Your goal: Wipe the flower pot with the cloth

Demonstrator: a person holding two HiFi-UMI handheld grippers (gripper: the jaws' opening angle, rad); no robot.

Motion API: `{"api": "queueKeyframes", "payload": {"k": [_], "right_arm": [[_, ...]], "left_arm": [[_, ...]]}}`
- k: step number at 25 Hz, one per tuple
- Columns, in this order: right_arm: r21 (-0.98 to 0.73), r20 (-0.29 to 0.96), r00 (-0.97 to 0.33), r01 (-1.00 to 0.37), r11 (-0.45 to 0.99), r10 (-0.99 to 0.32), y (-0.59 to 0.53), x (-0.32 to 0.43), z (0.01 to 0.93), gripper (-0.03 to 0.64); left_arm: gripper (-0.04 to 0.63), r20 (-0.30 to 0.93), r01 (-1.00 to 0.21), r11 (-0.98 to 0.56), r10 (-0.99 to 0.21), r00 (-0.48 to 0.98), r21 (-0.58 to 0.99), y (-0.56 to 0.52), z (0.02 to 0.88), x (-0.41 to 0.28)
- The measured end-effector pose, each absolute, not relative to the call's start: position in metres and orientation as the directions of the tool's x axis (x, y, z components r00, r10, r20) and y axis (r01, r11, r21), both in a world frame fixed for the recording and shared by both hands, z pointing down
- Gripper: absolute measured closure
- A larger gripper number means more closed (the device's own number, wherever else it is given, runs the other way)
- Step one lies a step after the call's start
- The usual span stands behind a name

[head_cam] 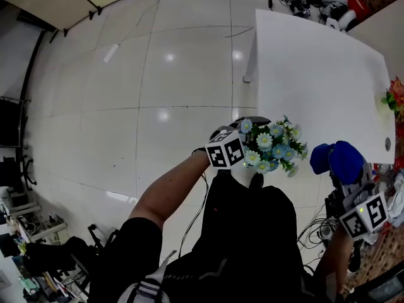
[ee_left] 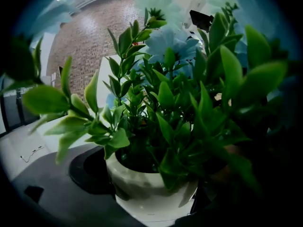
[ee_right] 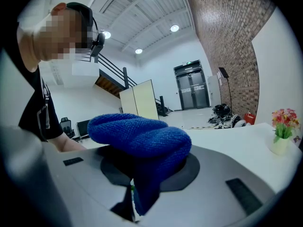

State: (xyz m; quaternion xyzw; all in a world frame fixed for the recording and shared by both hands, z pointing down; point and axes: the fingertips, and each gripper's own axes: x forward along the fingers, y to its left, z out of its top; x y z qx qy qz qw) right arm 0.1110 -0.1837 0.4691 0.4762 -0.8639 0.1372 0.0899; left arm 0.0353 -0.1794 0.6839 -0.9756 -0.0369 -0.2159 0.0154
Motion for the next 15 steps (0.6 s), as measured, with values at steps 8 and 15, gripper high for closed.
{"api": "queueKeyframes", "payload": {"k": [8, 15], "right_arm": [[-0.144, 0.300, -0.525, -0.850, 0.506, -0.797, -0.178, 0.104, 0.476, 0.528], [-0.152, 0.301, -0.518, -0.855, 0.496, -0.801, -0.175, 0.103, 0.476, 0.528]], "left_arm": [[0.057, 0.425, 0.136, -0.988, 0.092, 0.900, -0.075, -0.167, 0.688, 0.029], [0.058, 0.406, 0.126, -0.992, 0.106, 0.908, -0.022, -0.171, 0.688, 0.039]]}}
